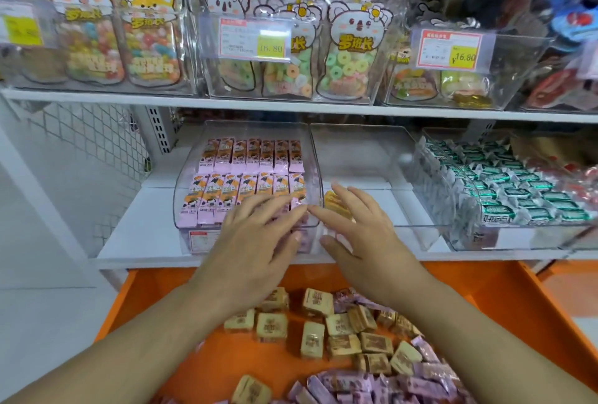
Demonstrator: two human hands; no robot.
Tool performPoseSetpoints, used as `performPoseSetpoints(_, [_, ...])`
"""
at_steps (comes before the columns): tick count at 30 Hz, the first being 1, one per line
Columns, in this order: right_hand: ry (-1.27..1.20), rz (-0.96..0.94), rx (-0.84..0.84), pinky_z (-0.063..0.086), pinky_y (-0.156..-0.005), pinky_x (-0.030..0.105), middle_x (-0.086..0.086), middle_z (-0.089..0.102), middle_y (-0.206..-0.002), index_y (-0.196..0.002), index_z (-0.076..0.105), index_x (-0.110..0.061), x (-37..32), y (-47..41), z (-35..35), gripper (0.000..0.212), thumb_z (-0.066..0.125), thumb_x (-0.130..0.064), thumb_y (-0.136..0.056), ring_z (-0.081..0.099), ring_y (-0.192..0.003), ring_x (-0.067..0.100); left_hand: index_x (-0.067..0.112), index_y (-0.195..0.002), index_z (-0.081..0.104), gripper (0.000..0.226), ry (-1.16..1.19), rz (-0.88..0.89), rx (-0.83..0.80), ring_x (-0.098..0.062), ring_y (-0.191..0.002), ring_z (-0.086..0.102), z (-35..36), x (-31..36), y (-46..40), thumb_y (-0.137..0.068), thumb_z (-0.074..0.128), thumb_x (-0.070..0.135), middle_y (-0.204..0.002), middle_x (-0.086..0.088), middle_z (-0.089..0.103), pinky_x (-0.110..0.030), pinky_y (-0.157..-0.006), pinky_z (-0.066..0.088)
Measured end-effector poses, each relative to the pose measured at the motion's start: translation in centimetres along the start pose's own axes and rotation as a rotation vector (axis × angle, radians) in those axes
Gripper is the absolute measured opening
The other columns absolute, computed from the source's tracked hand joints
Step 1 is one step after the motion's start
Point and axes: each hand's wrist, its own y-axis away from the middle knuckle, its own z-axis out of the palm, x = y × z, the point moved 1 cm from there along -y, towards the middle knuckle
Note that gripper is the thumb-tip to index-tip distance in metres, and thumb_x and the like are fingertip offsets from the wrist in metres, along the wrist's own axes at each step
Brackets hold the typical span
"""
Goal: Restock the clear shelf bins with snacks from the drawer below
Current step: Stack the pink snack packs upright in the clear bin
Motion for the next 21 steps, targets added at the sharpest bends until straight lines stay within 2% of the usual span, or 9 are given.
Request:
performPoseSetpoints(3, [-0.050, -0.001, -0.008, 0.021, -0.125, 0.036, -0.008, 0.031, -0.164, -0.152, 0.048, -0.043, 1.2, 2.8, -0.4, 0.048, 0.054, -0.040, -0.105, 0.018, -0.153, 0.015, 0.040, -0.154, 0.044, 0.049, 0.066, 0.061, 0.000, -0.007, -0.145, 0.024, 1.4, 1.6, 1.3, -0.108, 0.029, 0.053, -0.154, 0.023, 0.040, -0.037, -0.120, 0.020])
performPoseSetpoints(7, [-0.056, 0.114, -0.093, 0.034, -0.118, 0.036, -0.003, 0.052, -0.146, -0.147, 0.058, -0.033, 4.4, 6.5, 1.5, 0.044, 0.061, -0.035, -0.103, 0.038, -0.140, 0.019, 0.028, -0.141, 0.059, 0.056, 0.085, 0.070, -0.174, -0.015, -0.133, 0.047, 7.0, 3.3, 3.5, -0.103, 0.028, 0.056, -0.142, 0.013, 0.056, -0.039, -0.111, 0.035])
performPoseSetpoints(10, [-0.024, 0.247, -0.239, 0.040, -0.111, 0.039, 0.000, 0.061, -0.136, -0.143, 0.062, -0.031, 7.1, 9.1, 4.3, 0.042, 0.057, -0.041, -0.102, 0.048, -0.132, 0.027, 0.026, -0.142, 0.058, 0.050, 0.104, 0.033, -0.367, -0.020, -0.132, 0.048, 12.1, 4.1, 5.7, -0.106, 0.034, 0.052, -0.141, 0.008, 0.055, -0.038, -0.107, 0.038])
performPoseSetpoints(12, [0.010, 0.331, -0.363, 0.043, -0.107, 0.036, 0.005, 0.062, -0.130, -0.141, 0.063, -0.032, 8.9, 10.7, 6.2, 0.038, 0.056, -0.040, -0.104, 0.052, -0.128, 0.028, 0.025, -0.143, 0.057, 0.048, 0.096, 0.059, -0.441, -0.020, -0.132, 0.049, 15.0, 4.5, 7.0, -0.107, 0.039, 0.051, -0.139, 0.006, 0.055, -0.037, -0.106, 0.041])
performPoseSetpoints(17, [0.028, 0.413, -0.686, 0.044, -0.112, 0.042, 0.007, 0.055, -0.149, -0.143, 0.060, -0.032, 11.8, 14.0, 10.5, 0.042, 0.061, -0.032, -0.101, 0.046, -0.142, 0.029, 0.029, -0.147, 0.052, 0.051, 0.148, 0.013, -0.621, -0.015, -0.132, 0.047, 21.3, 4.0, 9.3, -0.103, 0.048, 0.055, -0.145, 0.009, 0.051, -0.033, -0.105, 0.044])
performPoseSetpoints(21, [0.012, 0.434, -0.836, 0.051, -0.107, 0.041, 0.005, 0.054, -0.153, -0.147, 0.056, -0.032, 13.0, 14.8, 14.0, 0.048, 0.061, -0.031, -0.100, 0.056, -0.134, 0.027, 0.032, -0.148, 0.052, 0.052, 0.203, -0.010, -0.761, -0.014, -0.134, 0.048, 25.5, 3.0, 10.2, -0.099, 0.058, 0.051, -0.147, 0.010, 0.050, -0.032, -0.107, 0.044])
